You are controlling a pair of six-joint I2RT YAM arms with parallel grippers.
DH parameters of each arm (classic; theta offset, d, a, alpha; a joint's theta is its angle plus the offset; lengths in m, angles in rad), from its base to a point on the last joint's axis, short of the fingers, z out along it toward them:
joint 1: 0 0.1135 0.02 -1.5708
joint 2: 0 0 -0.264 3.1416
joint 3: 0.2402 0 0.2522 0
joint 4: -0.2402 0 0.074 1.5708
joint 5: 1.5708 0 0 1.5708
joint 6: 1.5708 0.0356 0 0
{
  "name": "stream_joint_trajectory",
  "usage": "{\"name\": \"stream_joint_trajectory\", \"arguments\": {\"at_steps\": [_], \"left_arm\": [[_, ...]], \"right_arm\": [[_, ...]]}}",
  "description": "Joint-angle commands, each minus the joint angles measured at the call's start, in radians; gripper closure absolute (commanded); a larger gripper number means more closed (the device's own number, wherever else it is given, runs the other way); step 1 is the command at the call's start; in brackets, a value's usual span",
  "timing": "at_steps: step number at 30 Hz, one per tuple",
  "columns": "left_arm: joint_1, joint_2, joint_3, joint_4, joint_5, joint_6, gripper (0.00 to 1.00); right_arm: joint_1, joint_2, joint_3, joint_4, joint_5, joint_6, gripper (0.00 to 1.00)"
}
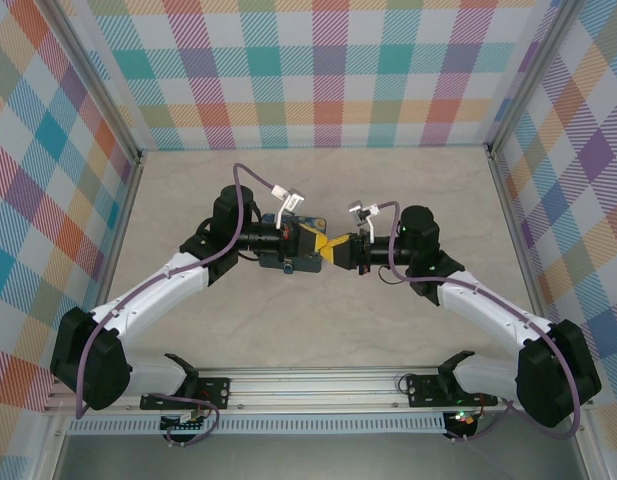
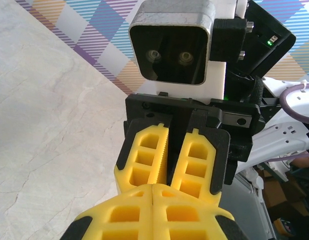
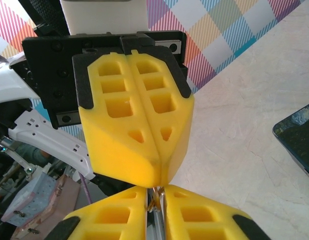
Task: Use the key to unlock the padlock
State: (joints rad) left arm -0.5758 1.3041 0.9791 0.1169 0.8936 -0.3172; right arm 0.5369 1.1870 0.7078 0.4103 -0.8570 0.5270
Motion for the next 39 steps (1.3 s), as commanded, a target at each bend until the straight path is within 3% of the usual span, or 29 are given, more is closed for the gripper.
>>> {"name": "stream_joint_trajectory", "arguments": {"at_steps": [1,11,14,17,24,28,31,36,39], "left_arm": [[-0.011,-0.009,0.020,0.044,-0.010,0.010,1.00],[-0.010,-0.020,0.019,0.055,-0.025,0.010,1.00],[-0.007,-0.032,0.025,0.030,-0.059,0.026,0.63],[0.021,-0.067,0.030,-0.023,-0.161,0.042,0.36],[0.168,-0.058,0.062,-0.300,-0.461,0.054,0.16],[0.180,-0.032,0.042,-0.451,-0.623,0.141,0.12],[0.180,-0.032,-0.040,-0.436,-0.622,0.182,0.12],[0.180,-0.083,-0.257,-0.161,-0.478,0.096,0.12],[0.179,-0.092,-0.367,0.002,-0.446,0.023,0.12]], "right_arm": [[0.004,0.000,0.006,0.026,-0.029,-0.001,0.89],[0.004,-0.010,0.000,-0.025,0.015,-0.020,1.00],[0.004,-0.024,0.007,-0.095,0.062,-0.054,1.00],[0.003,-0.046,0.013,-0.216,0.140,-0.108,0.99],[0.003,-0.044,0.023,-0.509,0.368,-0.207,0.99],[0.003,-0.026,-0.004,-0.538,0.454,-0.207,0.99],[0.003,-0.009,-0.033,-0.507,0.469,-0.200,1.00],[0.003,0.001,-0.087,-0.372,0.431,-0.171,0.99],[0.003,0.024,-0.092,-0.328,0.421,-0.161,0.99]]}}
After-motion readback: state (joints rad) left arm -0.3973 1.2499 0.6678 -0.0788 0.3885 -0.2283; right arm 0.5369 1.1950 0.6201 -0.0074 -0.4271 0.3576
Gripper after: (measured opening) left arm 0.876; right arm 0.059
